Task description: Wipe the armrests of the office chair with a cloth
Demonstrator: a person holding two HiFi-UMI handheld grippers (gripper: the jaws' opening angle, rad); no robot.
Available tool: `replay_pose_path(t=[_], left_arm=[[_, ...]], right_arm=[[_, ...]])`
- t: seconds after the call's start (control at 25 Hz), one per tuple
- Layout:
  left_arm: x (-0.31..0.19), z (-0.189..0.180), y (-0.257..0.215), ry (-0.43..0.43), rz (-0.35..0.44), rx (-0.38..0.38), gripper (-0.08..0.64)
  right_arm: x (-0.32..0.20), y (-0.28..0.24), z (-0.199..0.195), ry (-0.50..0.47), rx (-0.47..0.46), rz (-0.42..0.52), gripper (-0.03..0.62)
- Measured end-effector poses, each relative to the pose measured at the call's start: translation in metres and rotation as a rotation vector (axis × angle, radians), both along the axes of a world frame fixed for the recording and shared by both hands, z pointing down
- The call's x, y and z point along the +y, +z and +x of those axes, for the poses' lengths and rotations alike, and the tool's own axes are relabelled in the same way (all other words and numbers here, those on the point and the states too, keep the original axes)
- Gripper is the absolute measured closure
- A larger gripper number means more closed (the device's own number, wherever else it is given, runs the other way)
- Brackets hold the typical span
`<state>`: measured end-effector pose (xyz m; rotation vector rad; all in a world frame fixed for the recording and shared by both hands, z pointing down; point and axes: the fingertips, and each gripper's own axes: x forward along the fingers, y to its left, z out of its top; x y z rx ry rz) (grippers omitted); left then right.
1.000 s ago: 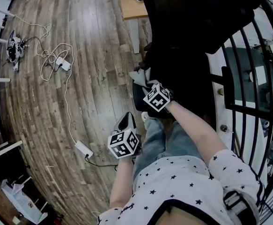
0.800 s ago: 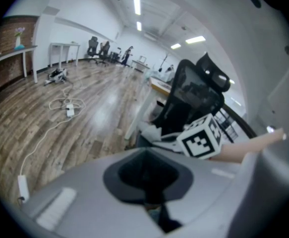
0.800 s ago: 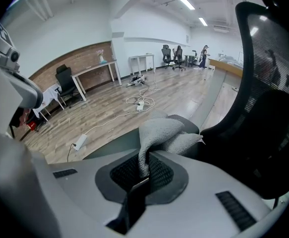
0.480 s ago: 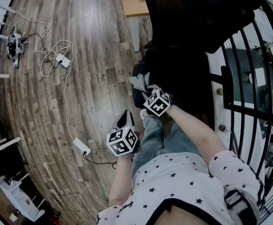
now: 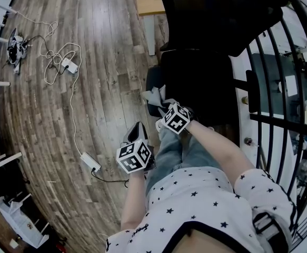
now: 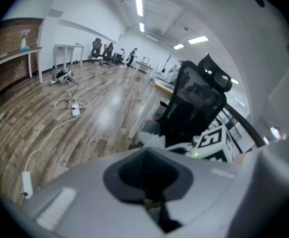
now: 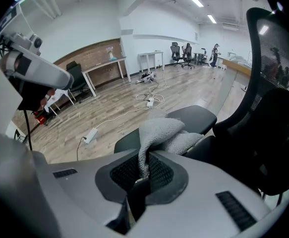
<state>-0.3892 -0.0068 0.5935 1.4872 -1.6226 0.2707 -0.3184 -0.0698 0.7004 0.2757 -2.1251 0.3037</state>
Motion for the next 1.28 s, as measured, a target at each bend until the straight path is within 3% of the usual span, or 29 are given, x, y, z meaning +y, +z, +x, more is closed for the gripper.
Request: replay_pose_path(t=[0.96, 1.28], left_arm=[[0.004, 0.005, -0.011, 0.013, 0.015, -0.01, 0.554], [-0.001, 0.002, -0.014, 0.038, 0.019, -0.02, 0.554]], right_arm=[[0.055, -0.001, 0.014, -0.102, 0.03, -0.066, 0.563], [0.055, -0.003, 0.012, -0.082, 0.024, -0.064, 0.563]])
